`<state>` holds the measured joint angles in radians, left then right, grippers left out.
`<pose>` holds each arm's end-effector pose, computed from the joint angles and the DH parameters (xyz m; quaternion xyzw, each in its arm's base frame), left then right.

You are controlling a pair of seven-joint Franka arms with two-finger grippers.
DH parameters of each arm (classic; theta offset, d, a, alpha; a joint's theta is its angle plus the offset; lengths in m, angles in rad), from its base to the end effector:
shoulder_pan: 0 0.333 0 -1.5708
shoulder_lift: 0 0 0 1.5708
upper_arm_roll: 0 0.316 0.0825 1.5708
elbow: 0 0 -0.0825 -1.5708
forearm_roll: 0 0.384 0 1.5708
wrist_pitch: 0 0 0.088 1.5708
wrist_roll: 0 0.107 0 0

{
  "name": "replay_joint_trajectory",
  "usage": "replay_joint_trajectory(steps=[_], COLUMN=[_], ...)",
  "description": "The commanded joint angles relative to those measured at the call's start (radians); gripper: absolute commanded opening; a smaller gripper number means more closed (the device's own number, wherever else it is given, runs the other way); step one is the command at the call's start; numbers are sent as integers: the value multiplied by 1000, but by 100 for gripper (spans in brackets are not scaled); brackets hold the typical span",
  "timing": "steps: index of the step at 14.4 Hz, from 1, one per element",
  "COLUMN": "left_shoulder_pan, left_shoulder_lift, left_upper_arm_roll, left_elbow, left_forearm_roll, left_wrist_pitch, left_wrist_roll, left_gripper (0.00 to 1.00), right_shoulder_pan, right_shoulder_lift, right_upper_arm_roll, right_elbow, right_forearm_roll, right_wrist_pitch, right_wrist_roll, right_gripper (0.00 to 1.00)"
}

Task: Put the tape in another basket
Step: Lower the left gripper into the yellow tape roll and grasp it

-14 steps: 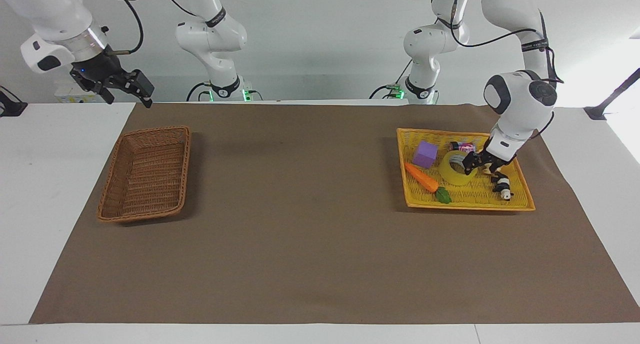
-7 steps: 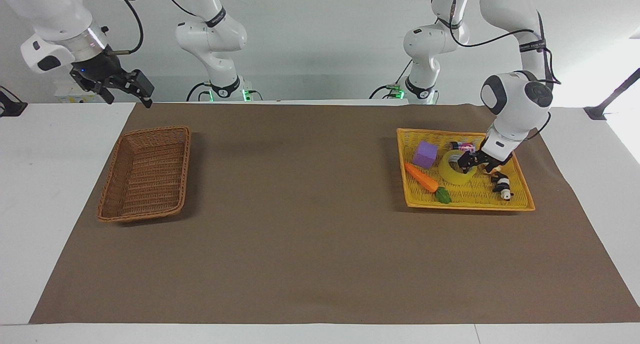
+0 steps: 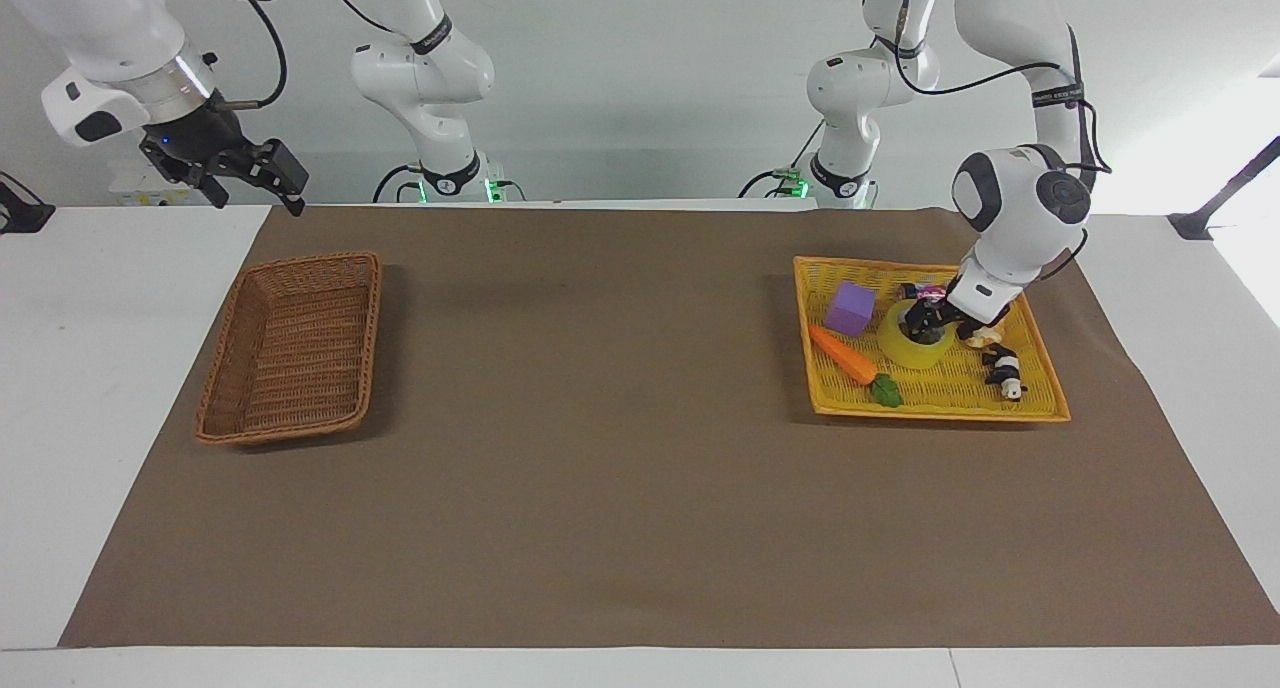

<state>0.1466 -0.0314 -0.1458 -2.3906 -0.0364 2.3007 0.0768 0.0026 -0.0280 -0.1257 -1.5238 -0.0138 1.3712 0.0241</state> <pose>0.4834 -0.0003 0.3251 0.9992 -0.0253 -0.0289 0.0120 0.5201 -0.0671 0.6450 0.9953 -0.0742 -0.0625 0.0020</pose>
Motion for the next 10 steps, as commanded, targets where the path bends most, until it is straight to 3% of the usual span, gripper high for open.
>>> replay_joint_trajectory(steps=[1, 8, 9, 10], left_shoulder_pan=[-10, -9, -9, -10], left_shoulder_lift=[-33, -9, -9, -9], left_upper_arm_roll=[8, 8, 8, 8], left_elbow=[-42, -91, -96, -97], left_forearm_roll=[4, 4, 4, 4], left_wrist_pitch=[29, 88, 97, 101], left_wrist_roll=[9, -3, 3, 11], left_gripper=[91, 91, 86, 65], right_shoulder_pan=[-10, -10, -9, -10], right_shoulder_lift=[-16, -16, -16, -16], right_upper_arm_roll=[8, 8, 8, 8], right_elbow=[-21, -21, -21, -21], right_forearm_roll=[0, 0, 0, 0], right_wrist_pitch=[-1, -1, -1, 0], right_wrist_roll=[-23, -23, -23, -23], right_gripper=[100, 100, 100, 100])
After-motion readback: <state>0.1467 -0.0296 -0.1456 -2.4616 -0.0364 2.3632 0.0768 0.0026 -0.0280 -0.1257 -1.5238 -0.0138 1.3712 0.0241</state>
